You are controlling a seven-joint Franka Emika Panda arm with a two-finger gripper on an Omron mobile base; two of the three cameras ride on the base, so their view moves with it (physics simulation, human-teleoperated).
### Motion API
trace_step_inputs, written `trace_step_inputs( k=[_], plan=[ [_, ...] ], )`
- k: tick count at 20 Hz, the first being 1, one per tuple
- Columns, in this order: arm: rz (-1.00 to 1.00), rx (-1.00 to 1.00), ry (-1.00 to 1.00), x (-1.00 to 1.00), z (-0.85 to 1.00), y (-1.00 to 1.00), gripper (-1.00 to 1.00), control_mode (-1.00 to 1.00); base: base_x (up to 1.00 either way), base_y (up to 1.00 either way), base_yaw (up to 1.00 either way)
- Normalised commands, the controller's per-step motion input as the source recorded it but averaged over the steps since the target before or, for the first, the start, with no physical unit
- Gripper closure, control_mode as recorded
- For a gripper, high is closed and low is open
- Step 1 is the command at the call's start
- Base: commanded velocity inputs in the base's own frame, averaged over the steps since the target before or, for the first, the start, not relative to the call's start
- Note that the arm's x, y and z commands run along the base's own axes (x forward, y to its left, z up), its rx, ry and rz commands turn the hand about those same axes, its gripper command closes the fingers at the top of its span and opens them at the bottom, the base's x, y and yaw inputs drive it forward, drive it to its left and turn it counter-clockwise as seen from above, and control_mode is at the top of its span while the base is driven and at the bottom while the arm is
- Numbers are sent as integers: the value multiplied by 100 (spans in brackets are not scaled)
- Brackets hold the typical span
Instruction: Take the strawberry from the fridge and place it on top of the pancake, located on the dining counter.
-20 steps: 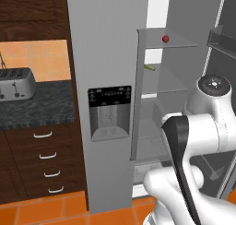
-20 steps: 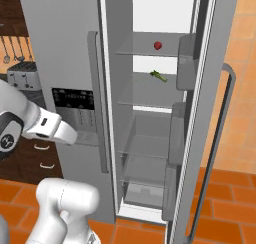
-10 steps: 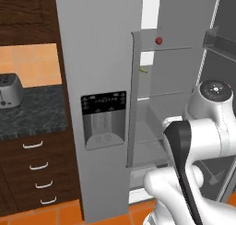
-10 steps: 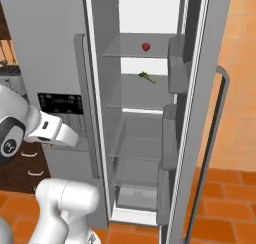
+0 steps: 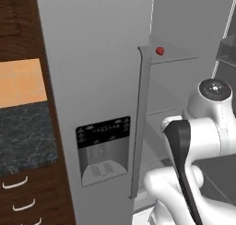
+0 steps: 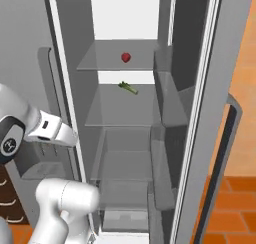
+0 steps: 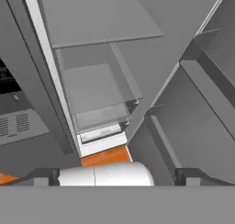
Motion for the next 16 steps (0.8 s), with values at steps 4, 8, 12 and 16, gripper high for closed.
trace_step_inputs(
  k=[4,8,12,16],
  plan=[
    [0,0,0,0,0,0,-100,100,33,-50,-1],
    [0,0,0,0,0,0,-100,100,21,-46,0],
    [0,0,0,0,0,0,-100,100,30,-8,0],
    [1,12,-17,17,64,0,-100,-100,0,0,0]
  ],
)
